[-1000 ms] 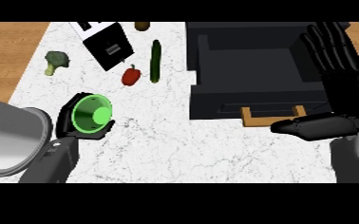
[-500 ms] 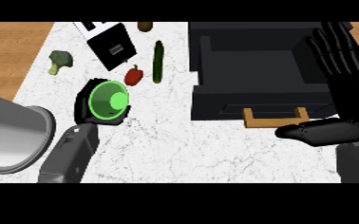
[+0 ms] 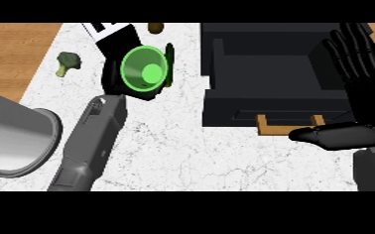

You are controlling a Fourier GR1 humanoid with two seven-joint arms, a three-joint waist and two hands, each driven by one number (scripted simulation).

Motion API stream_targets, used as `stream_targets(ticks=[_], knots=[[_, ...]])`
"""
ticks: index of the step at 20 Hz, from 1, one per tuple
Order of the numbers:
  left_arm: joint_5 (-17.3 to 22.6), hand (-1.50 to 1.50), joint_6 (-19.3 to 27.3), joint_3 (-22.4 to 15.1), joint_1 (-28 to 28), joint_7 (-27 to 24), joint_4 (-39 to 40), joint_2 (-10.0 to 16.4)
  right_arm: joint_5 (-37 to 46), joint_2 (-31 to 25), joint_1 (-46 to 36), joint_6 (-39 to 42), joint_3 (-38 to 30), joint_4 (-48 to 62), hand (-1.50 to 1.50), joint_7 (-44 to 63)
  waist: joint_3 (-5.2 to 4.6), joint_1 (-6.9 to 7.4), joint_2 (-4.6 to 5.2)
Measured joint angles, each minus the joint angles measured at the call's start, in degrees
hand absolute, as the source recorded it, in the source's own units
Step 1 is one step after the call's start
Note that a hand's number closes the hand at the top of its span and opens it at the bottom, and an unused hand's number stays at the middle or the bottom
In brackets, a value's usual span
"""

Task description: Pick up the cup, place it into the drawer and close the drawer

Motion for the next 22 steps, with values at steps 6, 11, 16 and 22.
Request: stream_targets(ticks=[6, 11, 16, 22], knots=[[2.1, 1.50, 5.7, -5.5, -7.4, 13.8, -8.4, -1.7, 0.5, 0.3, -0.5, -0.3, 0.2, 0.8, -1.50, -0.4, 0.01, -0.17, -0.01], [4.5, 1.50, 14.2, -11.3, -15.1, 21.4, -8.8, -2.0, 0.8, 0.4, -0.3, 0.3, 0.1, 2.3, -1.50, -2.8, -0.01, -1.10, 0.27], [6.7, 1.50, 20.3, -14.6, -24.0, 28.1, -2.3, -2.1, -0.1, -0.5, -0.9, 1.4, -1.0, 3.7, -1.50, -3.8, 0.01, -2.12, 0.64], [9.8, 1.50, 25.7, -19.3, -31.4, 31.1, 8.7, -2.2, -0.8, -0.7, -2.3, 2.3, -0.6, 4.1, -1.50, -3.9, 0.03, -4.27, 1.24]])
